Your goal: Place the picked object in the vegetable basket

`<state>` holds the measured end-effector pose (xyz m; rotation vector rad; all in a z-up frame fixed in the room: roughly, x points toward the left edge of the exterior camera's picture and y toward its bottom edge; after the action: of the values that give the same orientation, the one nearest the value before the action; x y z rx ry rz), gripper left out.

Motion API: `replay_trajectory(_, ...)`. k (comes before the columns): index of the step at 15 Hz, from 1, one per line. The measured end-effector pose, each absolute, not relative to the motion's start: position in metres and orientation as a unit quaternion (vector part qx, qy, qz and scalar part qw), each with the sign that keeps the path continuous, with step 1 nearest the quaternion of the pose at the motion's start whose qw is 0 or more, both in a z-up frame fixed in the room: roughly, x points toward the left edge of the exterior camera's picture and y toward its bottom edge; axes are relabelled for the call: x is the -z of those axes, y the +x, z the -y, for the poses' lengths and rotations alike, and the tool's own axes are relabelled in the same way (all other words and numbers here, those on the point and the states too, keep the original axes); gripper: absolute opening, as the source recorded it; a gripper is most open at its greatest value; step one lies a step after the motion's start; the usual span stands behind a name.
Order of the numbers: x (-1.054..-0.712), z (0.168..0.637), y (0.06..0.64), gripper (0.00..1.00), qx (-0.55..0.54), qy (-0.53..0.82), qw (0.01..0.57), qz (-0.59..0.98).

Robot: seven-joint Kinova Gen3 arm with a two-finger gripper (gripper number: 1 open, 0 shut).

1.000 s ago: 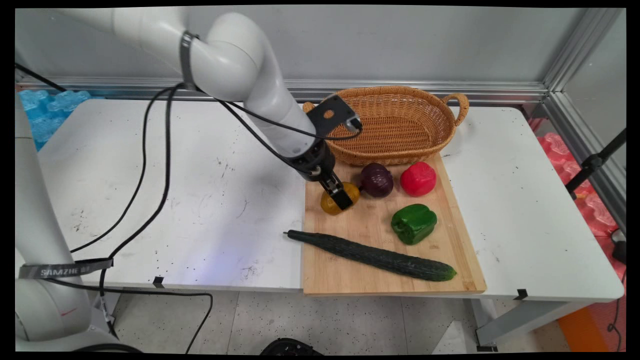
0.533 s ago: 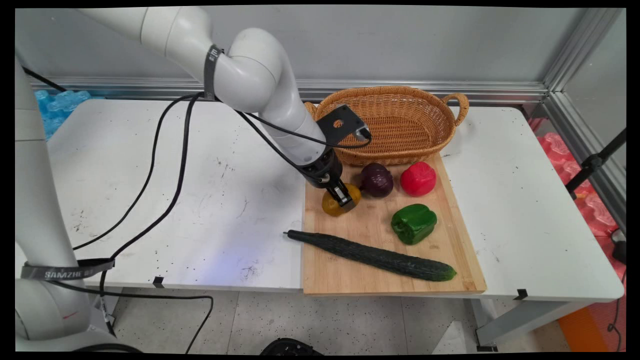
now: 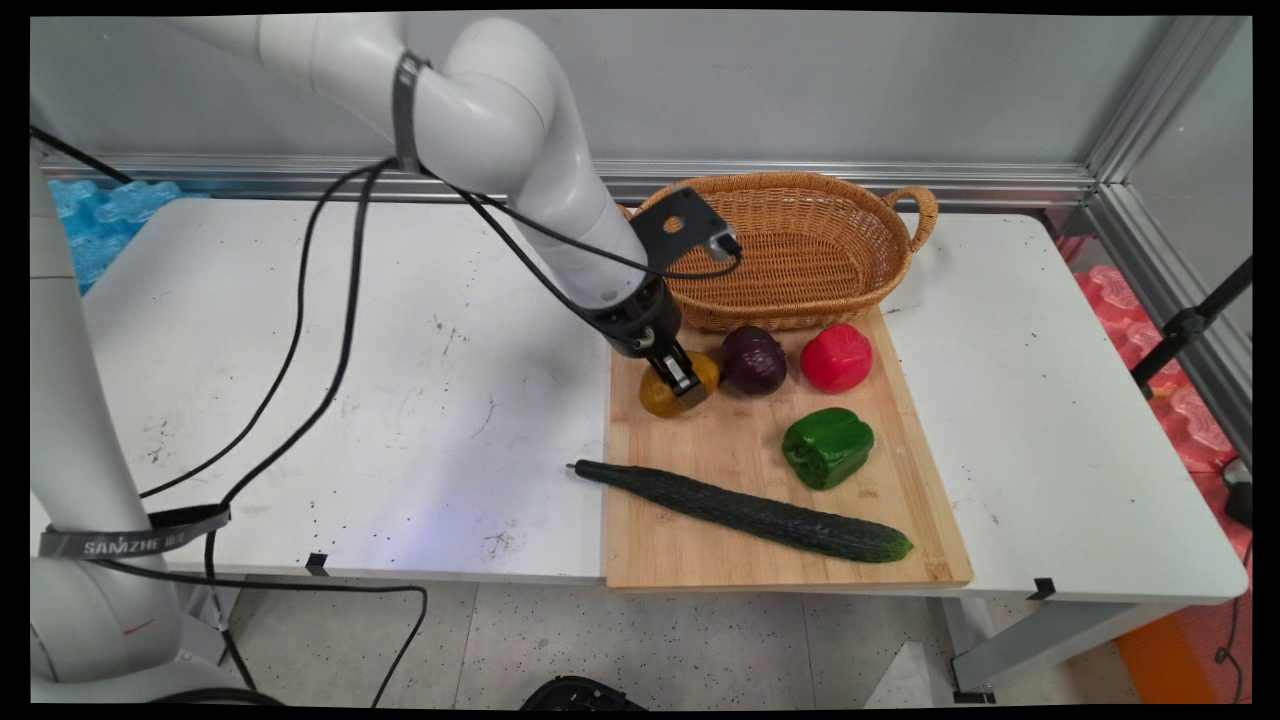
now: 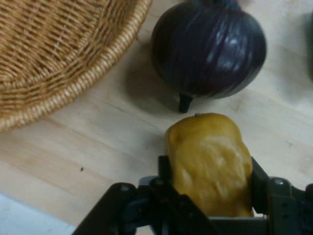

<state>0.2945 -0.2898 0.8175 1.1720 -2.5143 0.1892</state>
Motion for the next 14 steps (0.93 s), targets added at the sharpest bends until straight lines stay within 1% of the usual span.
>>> replay_trajectory(4,-0.851,0.283,0.303,0.0,-0.065,0.391,0.181,0.9)
replay_trajectory(8,-0.889,0.278,0.312,0.0,-0.07,0.338,0.186,0.92)
replay_trajectory(11,-0.918,0.284,0.317,0.0,-0.082,0.293,0.191,0.933)
replay_trajectory(14,-0.939,0.297,0.321,0.0,-0.097,0.256,0.194,0.942)
